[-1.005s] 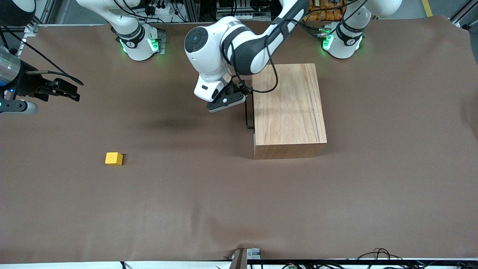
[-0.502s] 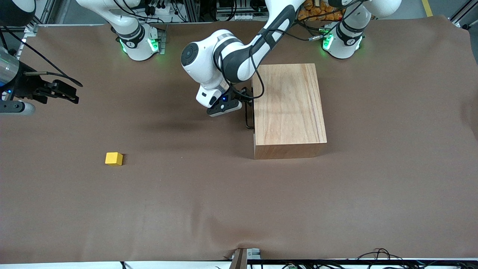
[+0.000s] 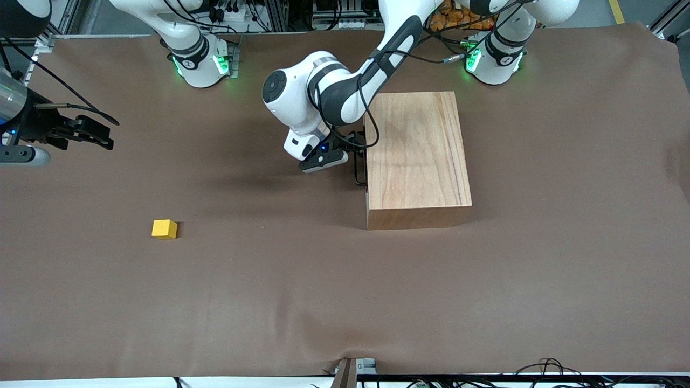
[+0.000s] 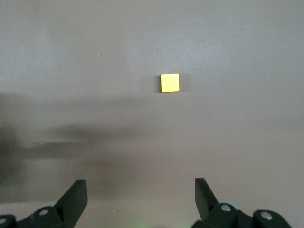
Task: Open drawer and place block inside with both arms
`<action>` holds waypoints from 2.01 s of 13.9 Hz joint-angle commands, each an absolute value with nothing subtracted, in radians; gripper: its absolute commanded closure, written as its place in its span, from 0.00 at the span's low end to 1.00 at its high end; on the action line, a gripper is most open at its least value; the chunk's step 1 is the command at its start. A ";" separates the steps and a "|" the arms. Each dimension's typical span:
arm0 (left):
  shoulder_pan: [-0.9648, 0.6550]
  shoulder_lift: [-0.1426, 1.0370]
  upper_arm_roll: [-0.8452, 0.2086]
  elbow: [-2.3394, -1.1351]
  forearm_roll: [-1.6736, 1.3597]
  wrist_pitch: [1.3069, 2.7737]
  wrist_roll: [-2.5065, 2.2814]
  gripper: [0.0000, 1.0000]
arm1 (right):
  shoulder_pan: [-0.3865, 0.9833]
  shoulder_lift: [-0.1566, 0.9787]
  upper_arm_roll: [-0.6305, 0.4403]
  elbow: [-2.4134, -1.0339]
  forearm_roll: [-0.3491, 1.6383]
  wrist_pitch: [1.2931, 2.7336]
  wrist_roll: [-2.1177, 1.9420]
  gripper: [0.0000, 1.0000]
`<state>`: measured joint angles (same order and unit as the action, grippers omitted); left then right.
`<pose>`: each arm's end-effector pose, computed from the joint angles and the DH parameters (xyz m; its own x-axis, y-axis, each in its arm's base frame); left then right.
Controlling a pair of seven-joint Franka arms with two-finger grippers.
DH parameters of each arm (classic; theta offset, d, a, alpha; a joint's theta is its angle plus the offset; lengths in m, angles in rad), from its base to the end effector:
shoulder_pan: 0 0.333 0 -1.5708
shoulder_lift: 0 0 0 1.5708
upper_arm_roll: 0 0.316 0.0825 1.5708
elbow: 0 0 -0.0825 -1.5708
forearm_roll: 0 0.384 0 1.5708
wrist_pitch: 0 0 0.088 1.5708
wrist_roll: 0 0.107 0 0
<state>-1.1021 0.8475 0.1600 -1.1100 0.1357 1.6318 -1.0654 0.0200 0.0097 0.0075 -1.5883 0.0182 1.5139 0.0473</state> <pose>0.4119 -0.6006 0.2898 0.9971 0.0462 0.0610 0.0665 -0.9177 -0.3917 0.5501 0.0171 0.6062 0.9962 -0.0188 -0.0848 -0.0201 -0.9997 -0.0143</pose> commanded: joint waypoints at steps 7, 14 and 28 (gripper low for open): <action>-1.112 0.902 0.169 -1.074 0.163 1.719 -1.043 0.00 | -0.029 0.035 0.009 -1.537 0.021 1.577 0.044 0.00; -1.114 0.897 0.137 -1.071 0.152 1.795 -1.058 0.00 | -0.026 0.086 0.011 -1.537 0.021 1.654 0.043 0.00; -1.114 0.893 0.123 -1.055 0.123 1.928 -1.088 0.00 | -0.047 0.264 0.011 -1.534 0.025 1.716 0.055 0.00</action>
